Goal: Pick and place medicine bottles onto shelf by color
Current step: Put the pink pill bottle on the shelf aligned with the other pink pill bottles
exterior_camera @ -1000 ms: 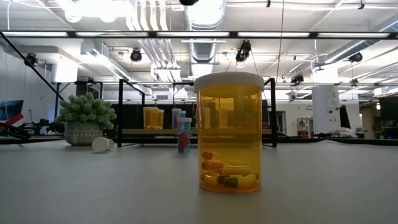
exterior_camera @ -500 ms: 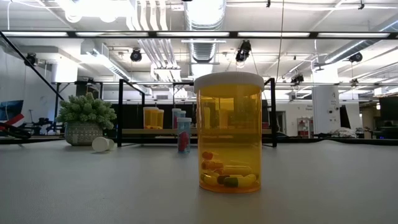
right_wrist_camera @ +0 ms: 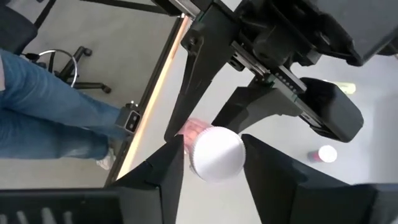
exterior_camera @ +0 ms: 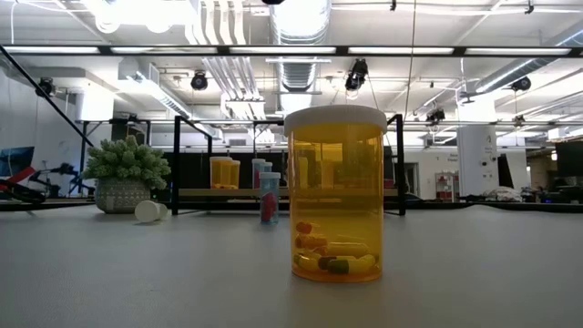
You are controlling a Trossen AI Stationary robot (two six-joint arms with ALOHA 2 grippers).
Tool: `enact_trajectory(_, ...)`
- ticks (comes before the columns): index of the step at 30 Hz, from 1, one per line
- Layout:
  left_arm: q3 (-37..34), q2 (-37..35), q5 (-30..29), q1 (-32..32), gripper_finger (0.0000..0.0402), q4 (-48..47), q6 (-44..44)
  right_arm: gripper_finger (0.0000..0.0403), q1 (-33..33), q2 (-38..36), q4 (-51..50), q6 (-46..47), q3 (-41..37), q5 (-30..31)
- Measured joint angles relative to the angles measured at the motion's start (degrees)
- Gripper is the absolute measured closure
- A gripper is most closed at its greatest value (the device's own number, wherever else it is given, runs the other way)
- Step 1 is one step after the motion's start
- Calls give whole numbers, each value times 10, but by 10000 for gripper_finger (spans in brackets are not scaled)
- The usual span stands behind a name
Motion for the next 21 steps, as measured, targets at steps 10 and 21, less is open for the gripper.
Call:
enact_trajectory(10, 0, 0, -13, 0, 312, 3, 2, 291, 0, 0, -8, 0, 0, 0)
enact_trajectory(21, 1, -1, -37, 4, 234, 6, 0, 289, -1, 0, -29, 6, -1, 0)
